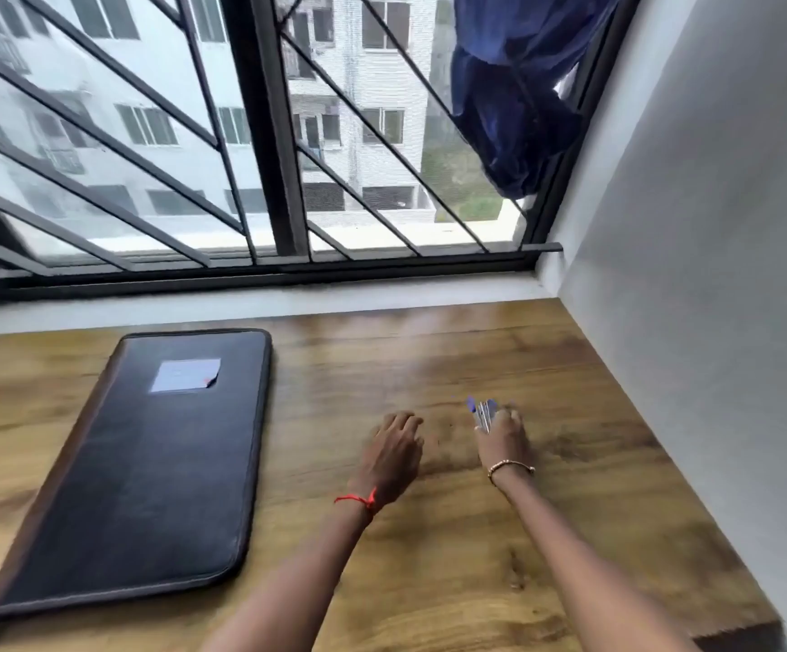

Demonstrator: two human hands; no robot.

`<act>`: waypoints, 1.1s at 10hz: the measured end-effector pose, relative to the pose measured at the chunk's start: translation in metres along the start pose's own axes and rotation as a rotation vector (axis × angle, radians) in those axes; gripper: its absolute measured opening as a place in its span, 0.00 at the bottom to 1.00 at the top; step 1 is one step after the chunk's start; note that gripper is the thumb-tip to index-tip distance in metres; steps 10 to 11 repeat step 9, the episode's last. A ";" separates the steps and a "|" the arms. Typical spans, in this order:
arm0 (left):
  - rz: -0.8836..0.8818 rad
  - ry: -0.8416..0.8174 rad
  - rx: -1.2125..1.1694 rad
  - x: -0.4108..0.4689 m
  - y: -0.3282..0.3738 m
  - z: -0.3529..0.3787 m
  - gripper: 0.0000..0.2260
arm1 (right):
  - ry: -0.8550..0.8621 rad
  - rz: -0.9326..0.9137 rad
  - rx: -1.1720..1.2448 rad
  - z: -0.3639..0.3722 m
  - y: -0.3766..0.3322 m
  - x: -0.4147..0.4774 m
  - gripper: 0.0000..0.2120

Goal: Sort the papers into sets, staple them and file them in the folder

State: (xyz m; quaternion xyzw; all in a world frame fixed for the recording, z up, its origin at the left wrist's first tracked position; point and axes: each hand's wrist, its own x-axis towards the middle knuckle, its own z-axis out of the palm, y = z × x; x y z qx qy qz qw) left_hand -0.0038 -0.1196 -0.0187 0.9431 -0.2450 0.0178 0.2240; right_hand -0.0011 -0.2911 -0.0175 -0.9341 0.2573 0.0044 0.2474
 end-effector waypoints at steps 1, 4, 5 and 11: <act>-0.060 0.043 0.053 -0.025 -0.045 -0.031 0.15 | -0.079 -0.116 0.034 0.033 -0.062 -0.026 0.15; -0.138 0.165 0.172 -0.095 -0.156 -0.099 0.12 | -0.173 -0.228 -0.002 0.111 -0.167 -0.102 0.17; -0.156 0.139 0.177 -0.112 -0.175 -0.106 0.14 | -0.173 -0.196 -0.061 0.122 -0.172 -0.115 0.17; -0.143 0.076 0.161 -0.152 -0.199 -0.112 0.22 | 0.038 -0.257 -0.165 0.123 -0.188 -0.149 0.24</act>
